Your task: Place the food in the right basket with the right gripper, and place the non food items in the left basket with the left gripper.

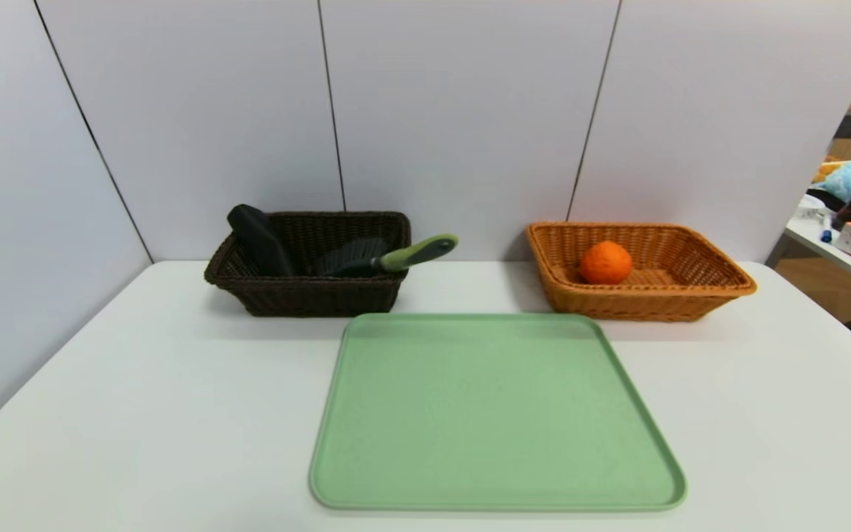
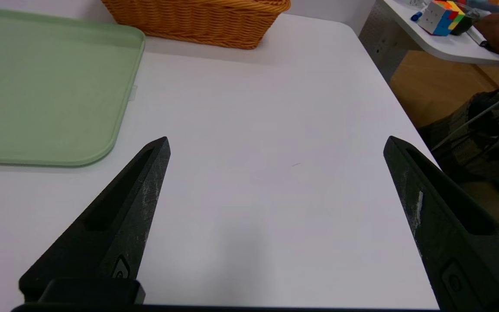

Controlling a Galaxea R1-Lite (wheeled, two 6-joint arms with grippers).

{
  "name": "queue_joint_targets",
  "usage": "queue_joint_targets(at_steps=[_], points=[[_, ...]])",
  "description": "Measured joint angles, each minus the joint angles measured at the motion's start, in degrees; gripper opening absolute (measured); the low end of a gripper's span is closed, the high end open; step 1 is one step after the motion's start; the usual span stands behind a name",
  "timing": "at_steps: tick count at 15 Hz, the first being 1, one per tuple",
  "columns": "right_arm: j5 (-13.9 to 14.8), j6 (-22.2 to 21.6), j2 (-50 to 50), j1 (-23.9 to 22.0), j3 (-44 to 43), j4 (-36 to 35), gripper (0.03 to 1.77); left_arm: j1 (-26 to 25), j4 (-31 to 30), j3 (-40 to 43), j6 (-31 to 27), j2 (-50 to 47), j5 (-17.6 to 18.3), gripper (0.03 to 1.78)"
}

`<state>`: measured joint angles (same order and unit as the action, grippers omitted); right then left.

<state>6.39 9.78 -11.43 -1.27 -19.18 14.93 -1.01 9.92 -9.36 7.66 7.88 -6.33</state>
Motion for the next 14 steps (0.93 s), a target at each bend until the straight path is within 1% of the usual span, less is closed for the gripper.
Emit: queue_joint_targets(at_steps=[2,3,6,8,10,14], points=[[-0.06,-0.2,0.17,0.04,1.35,-3.22,1.7,0.07,-4.67,2.83,-1.02,-0.68,-1.96,1.69],[-0.11,-0.05,0.22,0.04,2.47,-5.27,1.7,0.07,-5.68,3.63,-1.1,-1.02,-2.13,1.69],[0.13,0.17,0.28,0.06,6.19,-10.28,1.7,0.07,-6.07,4.73,-1.21,-1.71,-2.21,1.69],[0.68,0.17,0.33,0.06,7.96,-10.78,1.7,0.07,-7.86,5.62,-1.18,-1.9,-1.91,1.69],[0.46,0.5,0.35,0.06,9.92,-12.59,1.7,0.07,-9.95,6.34,-0.99,-2.17,-1.61,1.69],[0.39,1.08,1.33,0.41,14.12,-13.09,1.7,0.07,-10.06,6.62,-0.59,-2.65,-1.52,1.69]])
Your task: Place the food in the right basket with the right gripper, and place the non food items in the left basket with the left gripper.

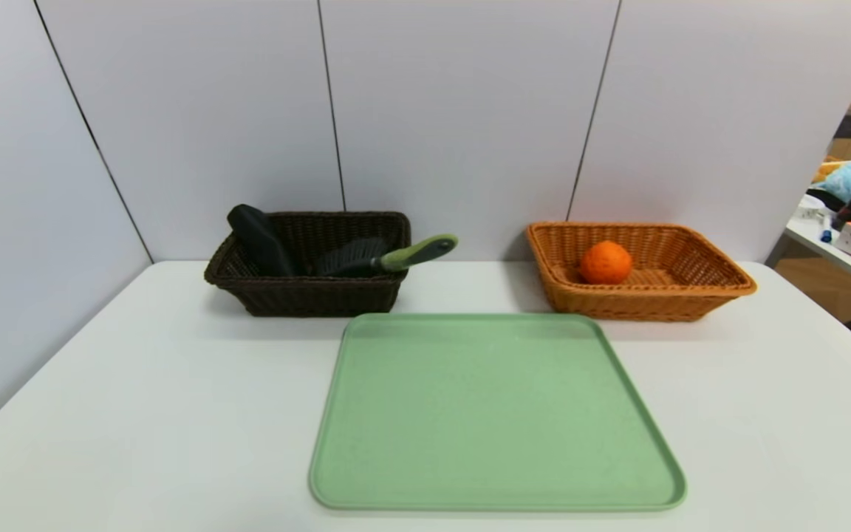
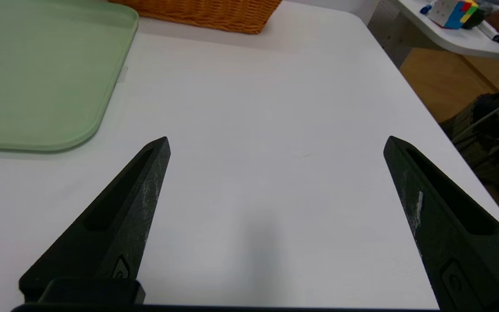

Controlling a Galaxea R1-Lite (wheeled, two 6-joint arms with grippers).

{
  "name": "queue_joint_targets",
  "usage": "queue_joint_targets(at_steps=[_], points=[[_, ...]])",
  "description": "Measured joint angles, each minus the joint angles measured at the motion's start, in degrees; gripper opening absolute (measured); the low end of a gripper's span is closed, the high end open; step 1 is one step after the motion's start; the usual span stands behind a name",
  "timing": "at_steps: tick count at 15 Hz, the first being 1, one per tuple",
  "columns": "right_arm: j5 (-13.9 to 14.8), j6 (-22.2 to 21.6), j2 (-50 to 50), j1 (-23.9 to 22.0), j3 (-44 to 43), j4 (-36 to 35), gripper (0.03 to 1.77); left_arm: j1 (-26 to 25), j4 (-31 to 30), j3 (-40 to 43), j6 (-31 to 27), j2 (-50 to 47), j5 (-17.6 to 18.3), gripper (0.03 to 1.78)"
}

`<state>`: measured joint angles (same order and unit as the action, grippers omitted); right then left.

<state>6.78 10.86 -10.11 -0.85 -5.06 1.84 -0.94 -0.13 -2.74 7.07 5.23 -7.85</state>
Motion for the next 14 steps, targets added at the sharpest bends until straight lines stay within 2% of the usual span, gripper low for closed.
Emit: queue_joint_targets(at_steps=[8,11,14], points=[[-0.94,-0.32,1.32,0.23,2.04,0.3,1.7,0.0,-0.02,0.07,-0.02,-0.79,0.17,1.69],[-4.06,-0.17,1.45,0.23,2.15,0.66,1.7,0.0,-0.02,0.1,-0.07,-1.55,0.35,1.69],[-4.55,-0.04,1.46,0.23,2.22,0.94,1.7,0.04,-0.02,0.1,-0.02,-2.6,0.99,1.69]])
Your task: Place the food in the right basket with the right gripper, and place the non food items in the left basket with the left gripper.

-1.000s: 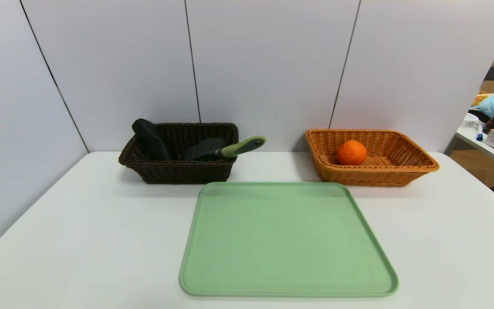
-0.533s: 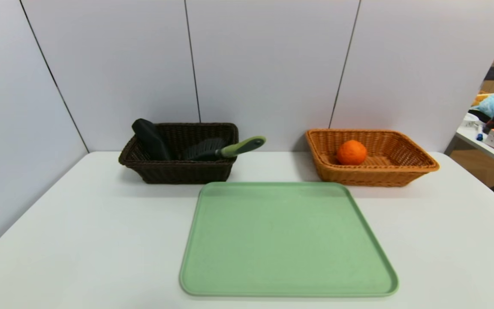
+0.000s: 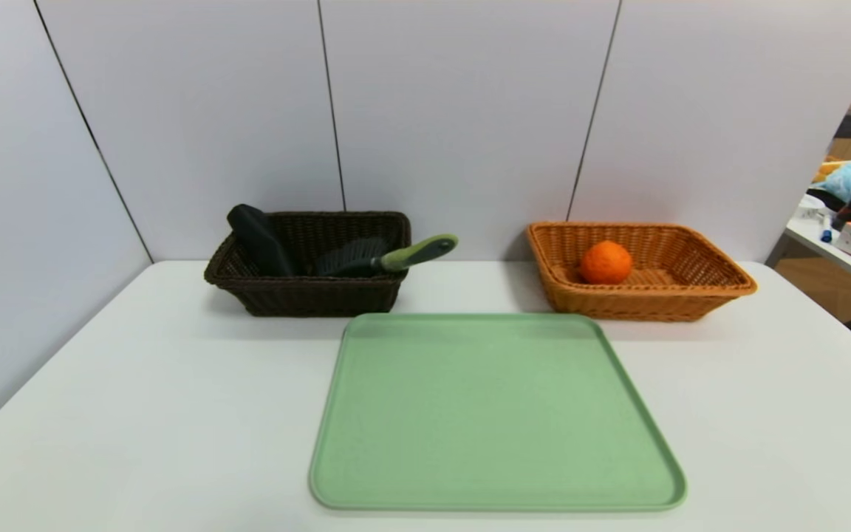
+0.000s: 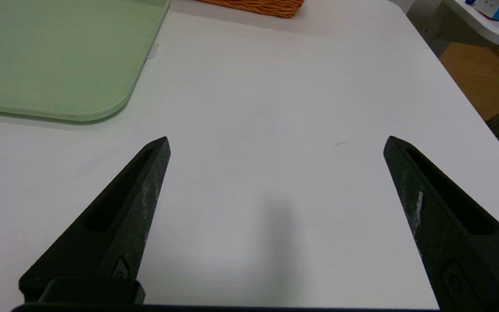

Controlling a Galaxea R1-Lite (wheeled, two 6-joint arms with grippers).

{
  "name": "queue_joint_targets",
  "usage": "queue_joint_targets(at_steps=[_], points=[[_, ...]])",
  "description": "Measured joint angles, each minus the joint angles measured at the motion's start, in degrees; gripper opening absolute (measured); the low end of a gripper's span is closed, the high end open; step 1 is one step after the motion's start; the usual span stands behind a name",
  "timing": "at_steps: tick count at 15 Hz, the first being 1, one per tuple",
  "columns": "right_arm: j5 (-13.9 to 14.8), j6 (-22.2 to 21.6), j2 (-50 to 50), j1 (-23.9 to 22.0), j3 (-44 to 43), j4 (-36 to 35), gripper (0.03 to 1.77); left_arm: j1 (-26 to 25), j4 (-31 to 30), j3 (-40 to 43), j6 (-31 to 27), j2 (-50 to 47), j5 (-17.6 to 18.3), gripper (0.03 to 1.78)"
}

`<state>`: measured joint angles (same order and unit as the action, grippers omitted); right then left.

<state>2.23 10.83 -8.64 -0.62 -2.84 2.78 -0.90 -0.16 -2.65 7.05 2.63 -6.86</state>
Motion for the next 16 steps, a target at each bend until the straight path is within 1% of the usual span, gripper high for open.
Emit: queue_joint_targets(at_steps=[2,3,5,6,8,10,11,14,16], points=[[-0.44,0.17,0.16,0.0,0.0,-0.06,1.7,0.0,-0.09,0.09,0.17,-0.46,1.68,1.69],[-1.24,0.26,0.46,0.0,0.0,0.06,1.7,0.0,-0.09,0.23,0.37,-0.63,2.01,1.69],[-4.46,0.26,1.78,0.11,0.43,0.49,1.7,0.0,-0.09,0.34,0.48,-1.23,2.54,1.69],[-5.12,0.04,2.97,0.29,0.69,0.94,1.7,0.0,-0.09,0.39,0.55,-1.43,3.1,1.69],[-5.36,-1.43,5.8,0.46,0.98,1.07,1.7,0.0,-0.09,0.48,0.61,-1.69,3.64,1.69],[-5.25,-4.44,7.38,0.52,1.17,0.88,1.7,0.0,-0.11,0.63,0.66,-1.89,3.97,1.69],[-4.9,-5.24,7.8,0.55,1.24,0.9,1.7,0.02,-0.17,0.91,0.63,-2.08,4.61,1.69],[-4.4,-6.75,8.46,0.52,1.27,0.83,1.7,0.05,-2.34,2.32,0.67,-2.41,5.22,1.69],[-4.34,-7.06,8.62,0.52,1.28,0.8,1.7,0.05,-2.49,2.55,1.35,-2.43,5.27,1.69]])
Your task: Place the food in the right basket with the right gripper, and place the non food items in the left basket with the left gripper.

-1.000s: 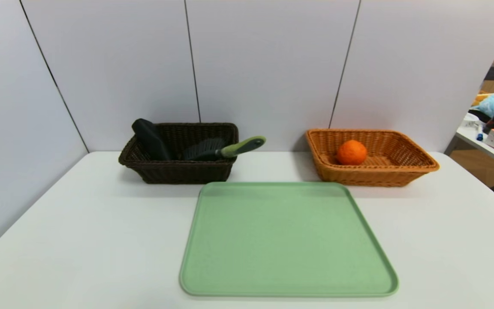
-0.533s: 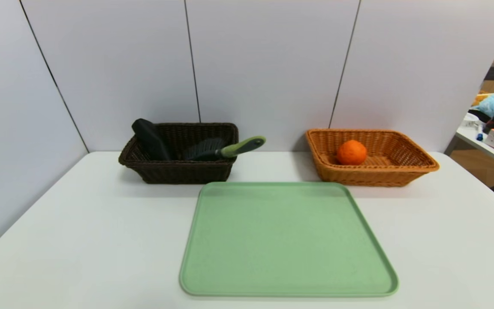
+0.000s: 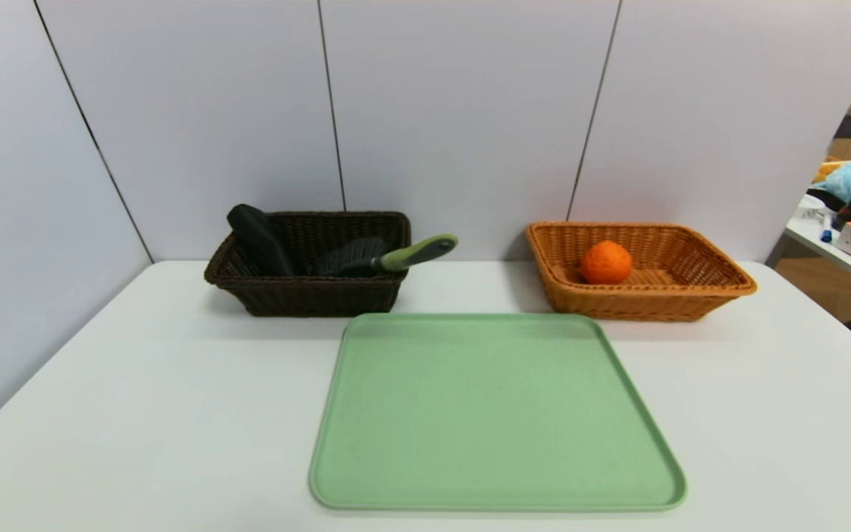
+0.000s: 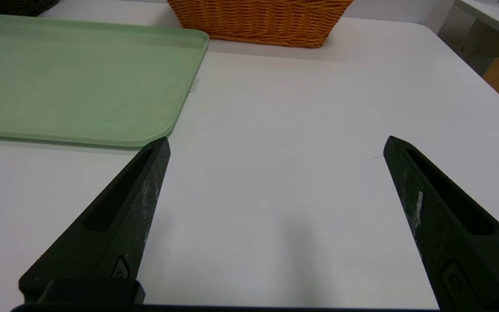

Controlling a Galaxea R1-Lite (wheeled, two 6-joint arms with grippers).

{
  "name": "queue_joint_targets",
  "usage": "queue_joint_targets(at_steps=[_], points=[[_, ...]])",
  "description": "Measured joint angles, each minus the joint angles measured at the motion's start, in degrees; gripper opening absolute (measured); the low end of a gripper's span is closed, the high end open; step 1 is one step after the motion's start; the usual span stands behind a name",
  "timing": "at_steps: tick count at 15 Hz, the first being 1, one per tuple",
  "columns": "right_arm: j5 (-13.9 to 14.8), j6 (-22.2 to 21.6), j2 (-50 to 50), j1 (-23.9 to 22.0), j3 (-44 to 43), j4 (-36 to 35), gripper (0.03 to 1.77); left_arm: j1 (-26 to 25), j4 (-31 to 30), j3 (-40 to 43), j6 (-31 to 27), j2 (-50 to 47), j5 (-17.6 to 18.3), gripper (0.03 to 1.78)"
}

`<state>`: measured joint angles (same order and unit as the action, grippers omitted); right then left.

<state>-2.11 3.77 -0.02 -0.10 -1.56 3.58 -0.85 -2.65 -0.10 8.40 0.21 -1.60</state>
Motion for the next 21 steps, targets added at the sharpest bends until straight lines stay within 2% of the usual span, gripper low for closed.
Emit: queue_joint_targets(at_steps=[6,21], points=[[0.02,0.02,0.07,0.0,0.07,-0.01,1.7,0.0,0.04,0.1,5.52,0.0,-0.11,1.69],[0.11,0.74,0.07,0.0,0.11,-0.06,1.7,0.0,0.01,0.1,5.57,0.0,-0.16,1.69]])
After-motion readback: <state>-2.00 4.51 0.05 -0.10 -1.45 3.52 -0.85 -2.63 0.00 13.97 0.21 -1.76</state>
